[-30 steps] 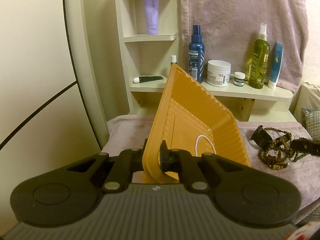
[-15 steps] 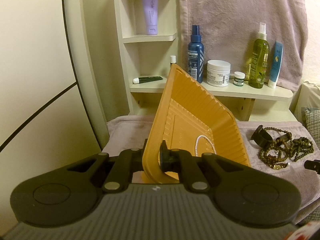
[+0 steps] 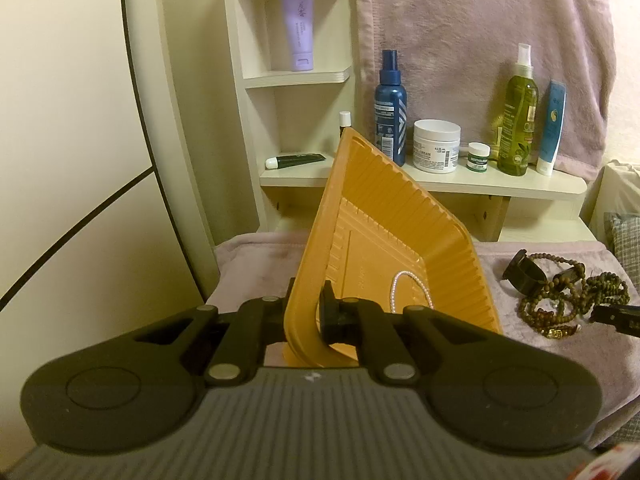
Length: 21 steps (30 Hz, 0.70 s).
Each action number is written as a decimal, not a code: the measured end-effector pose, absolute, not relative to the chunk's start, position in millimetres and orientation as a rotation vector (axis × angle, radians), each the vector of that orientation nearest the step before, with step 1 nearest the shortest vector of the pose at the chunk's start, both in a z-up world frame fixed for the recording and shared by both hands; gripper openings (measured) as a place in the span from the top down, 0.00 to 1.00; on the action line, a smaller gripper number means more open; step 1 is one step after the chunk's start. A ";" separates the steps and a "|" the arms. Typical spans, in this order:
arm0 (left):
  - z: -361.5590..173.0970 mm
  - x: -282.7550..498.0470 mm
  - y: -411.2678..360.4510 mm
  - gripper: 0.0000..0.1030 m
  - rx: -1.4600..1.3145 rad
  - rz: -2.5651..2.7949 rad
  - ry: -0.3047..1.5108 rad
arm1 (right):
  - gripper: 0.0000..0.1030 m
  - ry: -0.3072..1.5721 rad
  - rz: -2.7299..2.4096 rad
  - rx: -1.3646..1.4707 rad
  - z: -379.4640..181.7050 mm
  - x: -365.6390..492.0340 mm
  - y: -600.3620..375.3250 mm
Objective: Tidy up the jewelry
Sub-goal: 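Grasp a dark wooden bead strand with the right gripper, then lift the bead strand high with the right gripper to unwind it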
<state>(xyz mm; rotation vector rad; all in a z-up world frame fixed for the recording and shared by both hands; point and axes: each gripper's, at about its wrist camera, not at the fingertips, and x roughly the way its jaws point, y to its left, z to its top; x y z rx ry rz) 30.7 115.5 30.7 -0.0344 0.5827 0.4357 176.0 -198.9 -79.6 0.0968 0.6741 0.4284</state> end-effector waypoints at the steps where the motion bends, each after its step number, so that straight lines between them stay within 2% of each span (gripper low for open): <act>1: 30.8 30.4 115.9 0.93 -0.034 0.436 0.583 | 0.62 0.677 0.430 0.099 -80.6 178.8 -196.9; 4: 31.0 30.9 115.8 0.93 -0.035 0.436 0.583 | 0.63 0.688 0.431 0.115 -83.9 186.0 -195.1; 6: 30.9 30.8 115.5 0.93 -0.034 0.436 0.583 | 0.71 0.690 0.430 0.118 -84.9 189.5 -194.8; 8: 30.9 30.7 115.5 0.93 -0.034 0.436 0.583 | 0.85 0.697 0.440 0.128 -84.5 192.2 -196.2; 10: 30.9 30.3 116.0 0.93 -0.034 0.436 0.584 | 0.93 0.703 0.451 0.125 -82.5 193.1 -196.4; 16: 29.8 29.4 118.4 0.93 -0.037 0.435 0.586 | 0.93 0.651 0.461 0.084 -58.9 183.4 -202.5; 21: 29.6 29.6 119.6 0.93 -0.038 0.434 0.586 | 0.93 0.555 0.466 0.048 -15.1 175.3 -217.3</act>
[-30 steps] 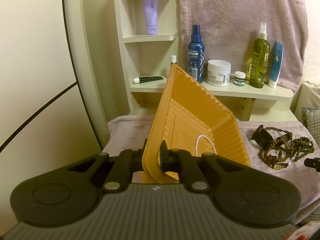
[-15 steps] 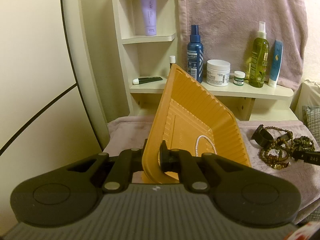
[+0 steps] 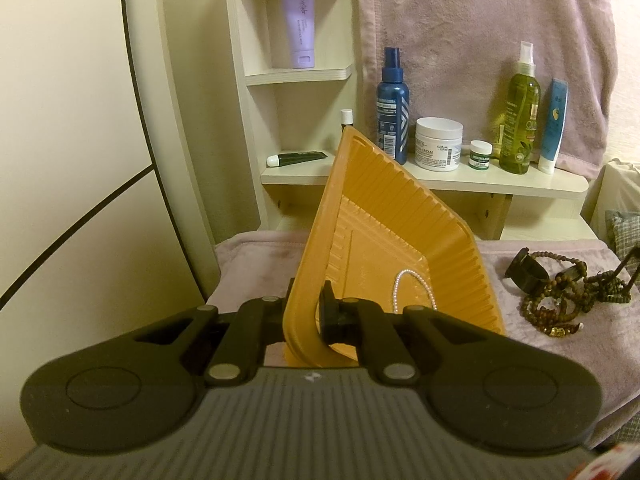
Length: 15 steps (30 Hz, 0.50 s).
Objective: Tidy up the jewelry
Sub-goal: 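Lift the bead strand high with the right gripper to unwind it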
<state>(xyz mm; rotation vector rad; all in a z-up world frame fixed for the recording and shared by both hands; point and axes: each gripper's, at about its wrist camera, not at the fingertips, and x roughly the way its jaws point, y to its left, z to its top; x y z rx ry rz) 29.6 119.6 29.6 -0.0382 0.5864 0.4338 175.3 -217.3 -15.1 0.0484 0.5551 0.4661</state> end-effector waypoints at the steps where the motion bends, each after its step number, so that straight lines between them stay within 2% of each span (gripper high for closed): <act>1: 29.4 29.5 119.8 0.93 -0.038 0.434 0.587 | 0.93 0.532 0.467 0.041 -4.1 174.3 -220.6; 15: 29.9 29.7 116.4 0.93 -0.030 0.433 0.581 | 0.93 0.229 0.522 -0.063 161.5 155.8 -253.9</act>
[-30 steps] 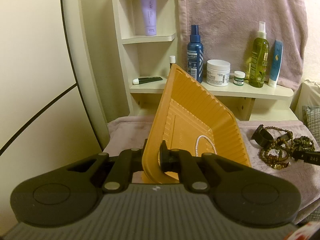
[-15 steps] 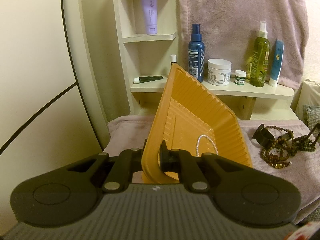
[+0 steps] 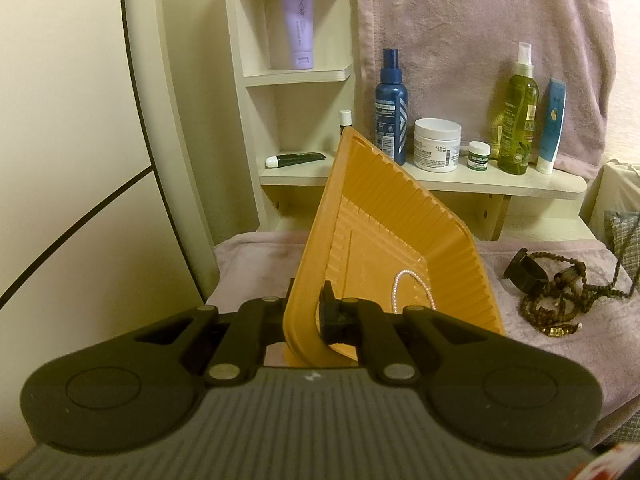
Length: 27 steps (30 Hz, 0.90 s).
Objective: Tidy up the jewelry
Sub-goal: 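Lift the bead strand high with the right gripper to unwind it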
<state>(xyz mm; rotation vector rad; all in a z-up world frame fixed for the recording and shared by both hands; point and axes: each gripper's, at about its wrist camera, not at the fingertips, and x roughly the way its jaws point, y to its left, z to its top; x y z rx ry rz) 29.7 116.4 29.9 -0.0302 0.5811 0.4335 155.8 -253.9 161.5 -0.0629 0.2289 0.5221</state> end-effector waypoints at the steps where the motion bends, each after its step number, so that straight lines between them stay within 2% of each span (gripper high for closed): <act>1: 29.9 29.8 116.1 0.93 -0.029 0.433 0.580 | 0.93 0.217 0.526 -0.069 169.4 155.9 -254.0; 12: 30.3 29.1 113.7 0.93 -0.028 0.434 0.579 | 0.93 0.071 0.577 -0.142 256.6 146.6 -247.2; 27: 30.4 29.3 113.7 0.93 -0.031 0.433 0.580 | 0.93 -0.018 0.740 -0.202 313.9 132.3 -188.9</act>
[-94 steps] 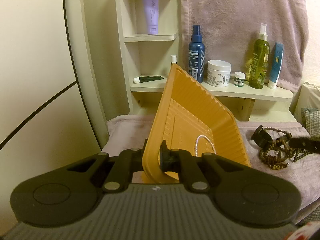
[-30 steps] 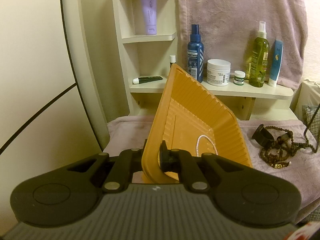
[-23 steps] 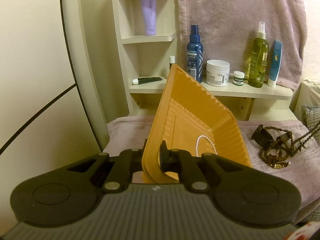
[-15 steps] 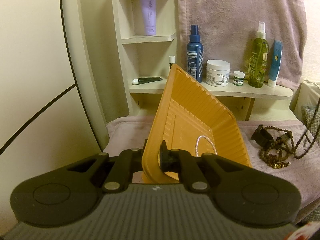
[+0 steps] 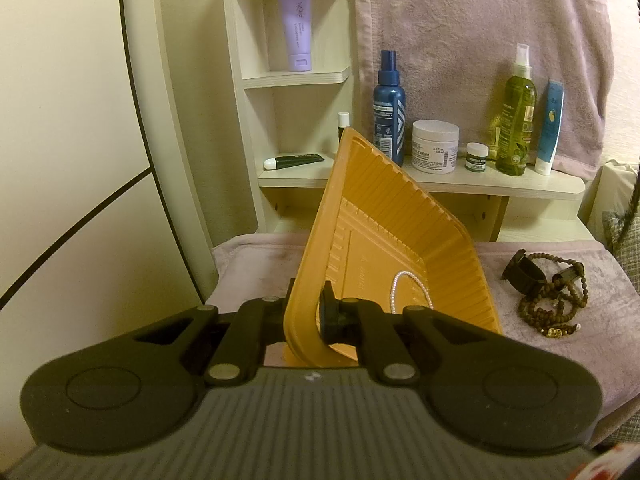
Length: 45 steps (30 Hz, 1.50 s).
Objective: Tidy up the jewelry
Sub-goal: 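Lift the bead strand high with the right gripper to unwind it, then lower the bead strand into the orange tray and open the right gripper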
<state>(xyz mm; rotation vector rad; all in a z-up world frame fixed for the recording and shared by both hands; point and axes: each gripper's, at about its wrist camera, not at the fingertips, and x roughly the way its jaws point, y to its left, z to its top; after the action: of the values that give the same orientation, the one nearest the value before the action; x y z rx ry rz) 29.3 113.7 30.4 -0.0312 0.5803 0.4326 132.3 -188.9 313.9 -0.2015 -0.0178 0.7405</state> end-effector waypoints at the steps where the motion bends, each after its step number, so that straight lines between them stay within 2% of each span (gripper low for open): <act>1: 30.5 29.4 113.8 0.93 -0.032 0.432 0.581 | 0.93 -0.021 0.752 -0.208 315.9 132.3 -182.7; 10: 30.9 29.0 113.3 0.93 -0.035 0.429 0.582 | 0.93 0.000 0.915 -0.264 325.5 140.4 -123.6; 18: 30.7 29.3 117.5 0.93 -0.045 0.427 0.587 | 0.93 0.188 1.241 -0.373 312.2 177.2 -76.6; 23: 30.9 29.8 118.5 0.93 -0.046 0.427 0.588 | 0.93 0.221 1.373 -0.549 292.2 184.5 -51.5; 33: 31.7 30.4 119.9 0.93 -0.053 0.428 0.590 | 0.93 0.183 1.464 -0.980 230.6 164.3 -5.5; 39: 32.3 30.9 120.3 0.93 -0.056 0.428 0.592 | 0.94 0.105 1.445 -1.292 168.1 150.7 -1.4; 45: 32.4 30.6 120.5 0.93 -0.058 0.427 0.592 | 0.94 0.095 1.439 -1.437 115.2 149.4 4.2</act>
<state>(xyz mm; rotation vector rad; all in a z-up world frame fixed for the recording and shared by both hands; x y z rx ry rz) 30.6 120.5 32.4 -0.0576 0.5917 0.4268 149.4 4.2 115.2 -1.4370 0.0950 1.4390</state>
